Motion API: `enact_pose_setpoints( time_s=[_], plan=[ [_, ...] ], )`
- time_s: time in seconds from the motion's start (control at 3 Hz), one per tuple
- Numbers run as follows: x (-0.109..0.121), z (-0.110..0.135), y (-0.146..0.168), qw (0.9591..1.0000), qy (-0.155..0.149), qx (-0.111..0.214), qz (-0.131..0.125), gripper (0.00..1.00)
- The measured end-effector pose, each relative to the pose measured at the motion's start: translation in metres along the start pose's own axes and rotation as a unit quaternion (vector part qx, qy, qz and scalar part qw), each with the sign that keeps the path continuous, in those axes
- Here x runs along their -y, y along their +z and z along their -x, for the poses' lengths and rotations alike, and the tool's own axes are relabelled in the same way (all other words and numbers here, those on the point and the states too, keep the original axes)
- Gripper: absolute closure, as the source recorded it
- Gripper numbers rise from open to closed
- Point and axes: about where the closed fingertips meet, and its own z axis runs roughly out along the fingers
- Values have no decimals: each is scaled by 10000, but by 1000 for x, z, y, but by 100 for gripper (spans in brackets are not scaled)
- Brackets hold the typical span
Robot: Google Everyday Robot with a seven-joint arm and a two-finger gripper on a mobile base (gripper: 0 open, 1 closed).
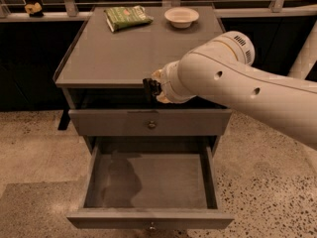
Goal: Pick rxbar chocolate from middle drawer and place on counter
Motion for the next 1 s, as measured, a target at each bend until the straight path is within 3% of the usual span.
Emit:
enact_pose_setpoints(
  time_s=[0.33, 0.67, 1.0],
  plan=[
    [10, -3, 11, 9999, -51, 111, 14, 100],
    [37, -4, 35, 9991, -299, 296, 62, 100],
    [78, -6, 62, 9978, -545, 384, 0, 100]
  ],
)
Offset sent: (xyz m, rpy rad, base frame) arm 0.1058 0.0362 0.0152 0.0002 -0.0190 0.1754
